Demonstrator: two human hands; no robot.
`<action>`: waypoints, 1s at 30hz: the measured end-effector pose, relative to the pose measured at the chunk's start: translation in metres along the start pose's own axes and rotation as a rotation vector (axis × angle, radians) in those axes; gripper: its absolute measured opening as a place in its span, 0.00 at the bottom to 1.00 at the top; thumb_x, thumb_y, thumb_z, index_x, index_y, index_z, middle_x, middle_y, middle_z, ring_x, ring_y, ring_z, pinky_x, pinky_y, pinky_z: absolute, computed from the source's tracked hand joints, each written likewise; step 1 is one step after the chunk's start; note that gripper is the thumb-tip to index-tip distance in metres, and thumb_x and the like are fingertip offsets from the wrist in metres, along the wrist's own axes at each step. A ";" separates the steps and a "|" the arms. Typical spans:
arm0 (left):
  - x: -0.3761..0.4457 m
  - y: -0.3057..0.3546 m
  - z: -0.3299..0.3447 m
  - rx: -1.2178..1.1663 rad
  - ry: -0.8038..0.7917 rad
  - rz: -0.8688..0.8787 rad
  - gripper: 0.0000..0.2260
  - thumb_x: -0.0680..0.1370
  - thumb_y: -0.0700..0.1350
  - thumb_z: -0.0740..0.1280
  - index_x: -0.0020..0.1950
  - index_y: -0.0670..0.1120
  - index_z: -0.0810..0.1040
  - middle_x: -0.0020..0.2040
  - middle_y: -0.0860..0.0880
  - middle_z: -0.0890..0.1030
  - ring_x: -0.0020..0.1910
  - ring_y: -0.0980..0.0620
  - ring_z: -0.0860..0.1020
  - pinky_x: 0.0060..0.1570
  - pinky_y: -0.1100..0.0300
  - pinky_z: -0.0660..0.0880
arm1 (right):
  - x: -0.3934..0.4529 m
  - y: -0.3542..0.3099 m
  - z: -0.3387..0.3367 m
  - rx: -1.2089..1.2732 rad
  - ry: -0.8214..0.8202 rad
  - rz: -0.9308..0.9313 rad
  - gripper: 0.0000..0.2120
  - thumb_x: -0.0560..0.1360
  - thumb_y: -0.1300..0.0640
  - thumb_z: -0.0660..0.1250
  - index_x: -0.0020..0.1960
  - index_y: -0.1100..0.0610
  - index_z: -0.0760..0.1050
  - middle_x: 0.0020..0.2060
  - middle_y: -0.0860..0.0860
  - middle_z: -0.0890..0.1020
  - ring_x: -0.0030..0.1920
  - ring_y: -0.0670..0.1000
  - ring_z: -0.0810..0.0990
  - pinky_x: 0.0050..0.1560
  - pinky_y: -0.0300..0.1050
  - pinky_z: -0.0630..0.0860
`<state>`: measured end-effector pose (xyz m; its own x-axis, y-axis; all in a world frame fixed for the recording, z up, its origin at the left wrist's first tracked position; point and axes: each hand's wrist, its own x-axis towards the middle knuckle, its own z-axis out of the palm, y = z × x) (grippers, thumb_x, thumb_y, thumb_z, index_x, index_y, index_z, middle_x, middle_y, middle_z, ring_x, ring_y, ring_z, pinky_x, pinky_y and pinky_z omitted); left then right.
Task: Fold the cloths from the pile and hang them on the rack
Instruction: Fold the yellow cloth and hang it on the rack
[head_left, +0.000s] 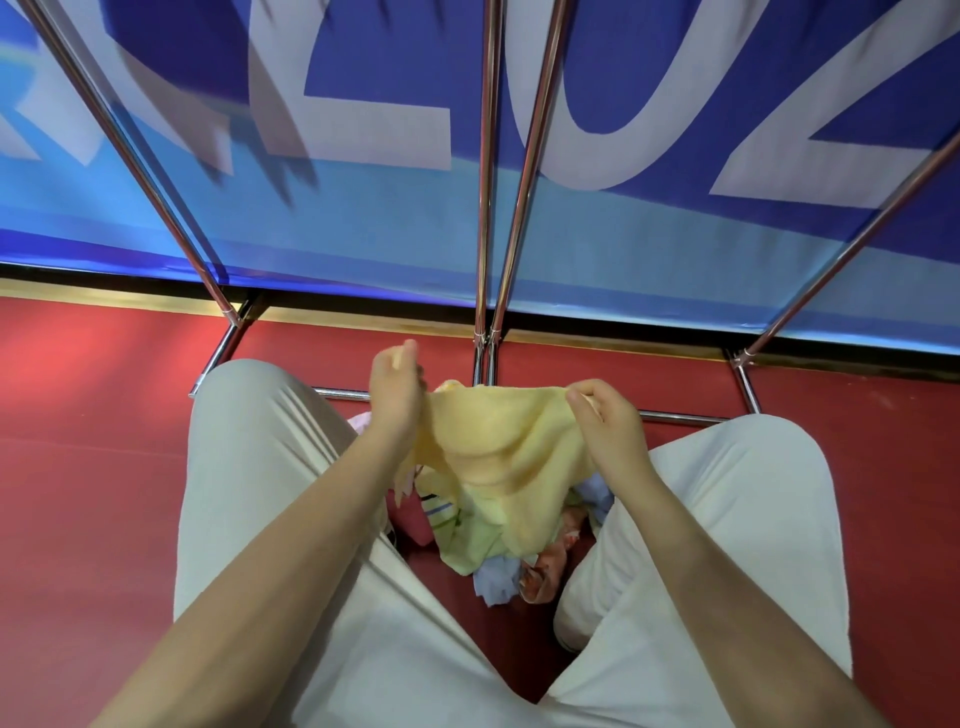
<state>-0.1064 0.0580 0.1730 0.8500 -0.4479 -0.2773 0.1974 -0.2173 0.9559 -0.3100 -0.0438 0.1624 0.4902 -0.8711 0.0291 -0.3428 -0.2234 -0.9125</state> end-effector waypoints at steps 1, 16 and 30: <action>-0.010 -0.003 0.007 0.055 -0.075 0.043 0.08 0.80 0.49 0.63 0.47 0.45 0.73 0.41 0.49 0.75 0.37 0.53 0.71 0.39 0.59 0.69 | -0.001 -0.004 0.001 0.016 -0.023 -0.019 0.05 0.79 0.61 0.63 0.48 0.56 0.78 0.43 0.43 0.80 0.45 0.38 0.77 0.45 0.26 0.69; -0.047 -0.030 0.044 0.215 -0.685 0.136 0.04 0.77 0.41 0.69 0.51 0.48 0.81 0.45 0.59 0.80 0.41 0.72 0.77 0.45 0.76 0.70 | 0.000 -0.002 0.013 0.176 -0.015 0.087 0.06 0.79 0.61 0.63 0.48 0.59 0.79 0.44 0.52 0.83 0.47 0.49 0.80 0.49 0.41 0.74; -0.042 -0.029 0.048 0.130 -0.542 0.014 0.11 0.81 0.42 0.62 0.39 0.48 0.73 0.33 0.53 0.70 0.32 0.57 0.67 0.31 0.66 0.65 | 0.001 0.003 0.021 0.140 -0.049 0.129 0.06 0.78 0.59 0.64 0.44 0.59 0.78 0.37 0.55 0.78 0.38 0.47 0.74 0.40 0.40 0.70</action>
<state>-0.1715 0.0413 0.1525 0.4720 -0.8264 -0.3071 0.0969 -0.2975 0.9498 -0.2935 -0.0360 0.1514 0.4887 -0.8656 -0.1089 -0.2920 -0.0447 -0.9554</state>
